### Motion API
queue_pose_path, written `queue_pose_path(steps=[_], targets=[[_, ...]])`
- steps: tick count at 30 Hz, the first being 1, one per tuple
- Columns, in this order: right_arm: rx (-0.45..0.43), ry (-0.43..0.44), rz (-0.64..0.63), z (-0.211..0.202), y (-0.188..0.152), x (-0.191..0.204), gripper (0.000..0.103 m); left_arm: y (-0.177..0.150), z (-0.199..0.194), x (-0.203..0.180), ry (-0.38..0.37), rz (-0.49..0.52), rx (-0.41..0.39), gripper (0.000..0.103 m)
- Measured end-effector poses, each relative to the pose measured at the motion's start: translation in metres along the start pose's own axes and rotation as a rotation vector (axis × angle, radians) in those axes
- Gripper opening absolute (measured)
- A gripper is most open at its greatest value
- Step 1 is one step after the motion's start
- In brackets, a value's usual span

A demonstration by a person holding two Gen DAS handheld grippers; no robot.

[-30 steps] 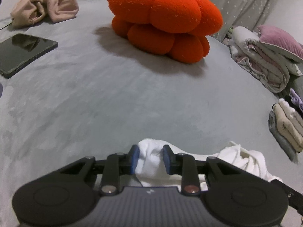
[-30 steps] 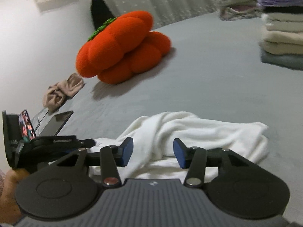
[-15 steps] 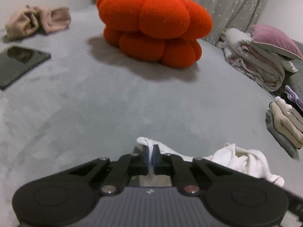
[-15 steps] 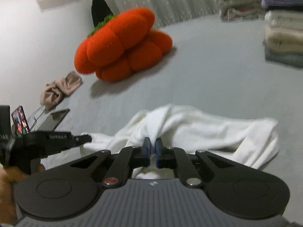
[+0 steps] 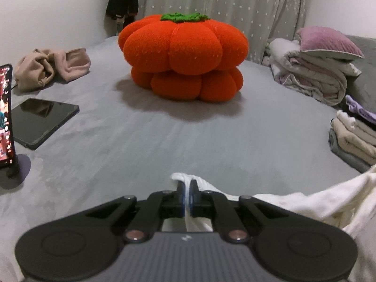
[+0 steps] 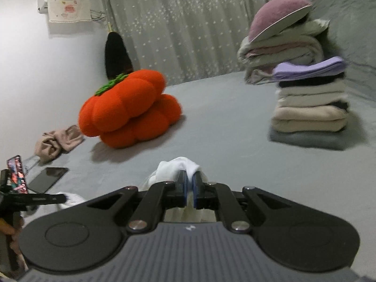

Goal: Fold clothes
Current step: 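Lay the garment flat on the bed and open both grippers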

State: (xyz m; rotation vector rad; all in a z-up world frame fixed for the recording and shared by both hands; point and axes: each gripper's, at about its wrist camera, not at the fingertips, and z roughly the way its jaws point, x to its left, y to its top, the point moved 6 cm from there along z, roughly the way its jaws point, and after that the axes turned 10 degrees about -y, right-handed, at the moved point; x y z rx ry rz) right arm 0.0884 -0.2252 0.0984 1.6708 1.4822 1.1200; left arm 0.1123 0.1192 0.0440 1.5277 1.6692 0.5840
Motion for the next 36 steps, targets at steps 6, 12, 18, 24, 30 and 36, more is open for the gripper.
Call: queue_pose_path(steps=[6,12,18,24,30,36], targets=[[-0.026,-0.119,0.009,-0.014,0.001,-0.046,0.006,-0.008,0.003,0.013,0.045,0.004,0.025,0.003],[-0.044,-0.216,-0.009,-0.032,-0.004,-0.088,0.005,-0.021,0.014,0.019,0.077,0.008,0.1,0.003],[-0.013,-0.257,-0.046,-0.048,-0.021,-0.114,0.005,-0.036,0.015,0.009,0.033,0.059,0.228,0.003],[0.114,-0.262,-0.076,-0.049,-0.05,-0.131,0.005,-0.048,0.013,0.018,-0.026,0.03,0.325,0.003],[0.25,-0.265,-0.09,-0.046,-0.083,-0.143,0.005,-0.055,0.001,0.014,-0.069,0.092,0.379,0.003],[0.35,-0.252,-0.075,-0.038,-0.097,-0.146,0.006,-0.061,-0.002,0.009,-0.103,0.177,0.425,0.004]])
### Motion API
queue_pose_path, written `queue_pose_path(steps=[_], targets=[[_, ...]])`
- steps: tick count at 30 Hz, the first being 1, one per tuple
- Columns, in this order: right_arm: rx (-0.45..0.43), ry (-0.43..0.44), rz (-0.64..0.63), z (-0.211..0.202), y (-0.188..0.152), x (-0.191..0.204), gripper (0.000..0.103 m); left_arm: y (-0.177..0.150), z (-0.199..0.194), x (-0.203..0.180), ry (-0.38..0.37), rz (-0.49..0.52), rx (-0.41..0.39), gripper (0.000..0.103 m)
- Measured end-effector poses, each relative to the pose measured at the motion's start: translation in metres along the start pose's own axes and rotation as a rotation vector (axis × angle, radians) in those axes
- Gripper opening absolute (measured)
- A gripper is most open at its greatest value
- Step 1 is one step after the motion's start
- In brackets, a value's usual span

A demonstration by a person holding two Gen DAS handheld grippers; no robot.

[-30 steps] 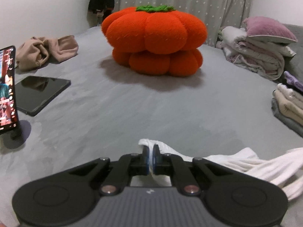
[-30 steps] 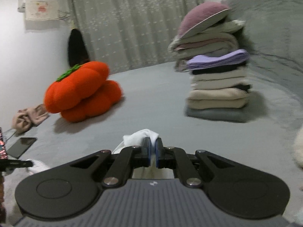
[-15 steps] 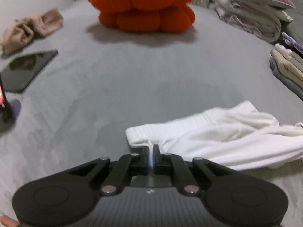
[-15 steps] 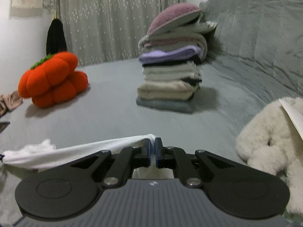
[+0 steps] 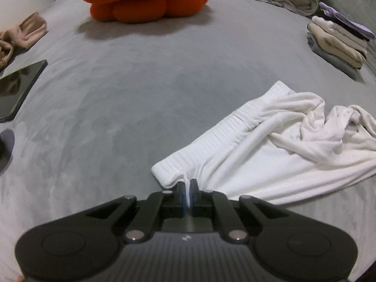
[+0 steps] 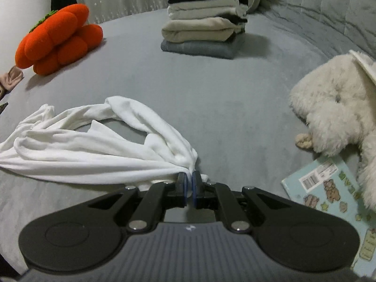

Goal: Fold clothes
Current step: 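Lay the garment flat on the bed and open both grippers, then grasp the garment waistband with the left gripper while the right gripper grasps nearby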

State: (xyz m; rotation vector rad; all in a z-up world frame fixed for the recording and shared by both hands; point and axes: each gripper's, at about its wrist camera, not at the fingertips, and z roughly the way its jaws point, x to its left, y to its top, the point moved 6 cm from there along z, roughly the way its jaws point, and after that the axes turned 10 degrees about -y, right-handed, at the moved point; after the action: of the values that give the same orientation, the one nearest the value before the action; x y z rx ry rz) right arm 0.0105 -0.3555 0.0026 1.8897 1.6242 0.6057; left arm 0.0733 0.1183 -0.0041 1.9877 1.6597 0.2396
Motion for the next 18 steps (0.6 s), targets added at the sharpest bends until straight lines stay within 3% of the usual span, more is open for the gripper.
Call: queue_pose_path(steps=[4,6,8,9,12,18], targets=[[-0.015,0.026,0.007,-0.006,0.005,0.002,0.014,0.002,-0.003,0.002,-0.047,0.005,0.01,0.014],[-0.027,0.032,0.009,-0.009,0.009,0.001,0.02,0.003,-0.004,0.003,-0.06,0.011,0.012,0.033],[-0.052,0.027,0.012,-0.014,0.013,0.001,0.049,0.006,-0.005,0.002,-0.048,0.022,0.005,0.044],[-0.068,0.024,0.013,-0.017,0.015,0.002,0.052,0.008,-0.005,0.002,-0.031,0.028,0.0,0.05],[-0.095,0.029,0.014,-0.023,0.024,0.005,0.052,0.012,-0.007,0.004,0.012,0.042,-0.014,0.056],[-0.129,0.052,0.013,-0.03,0.039,0.02,0.052,0.017,-0.008,0.01,-0.017,-0.039,-0.026,0.056]])
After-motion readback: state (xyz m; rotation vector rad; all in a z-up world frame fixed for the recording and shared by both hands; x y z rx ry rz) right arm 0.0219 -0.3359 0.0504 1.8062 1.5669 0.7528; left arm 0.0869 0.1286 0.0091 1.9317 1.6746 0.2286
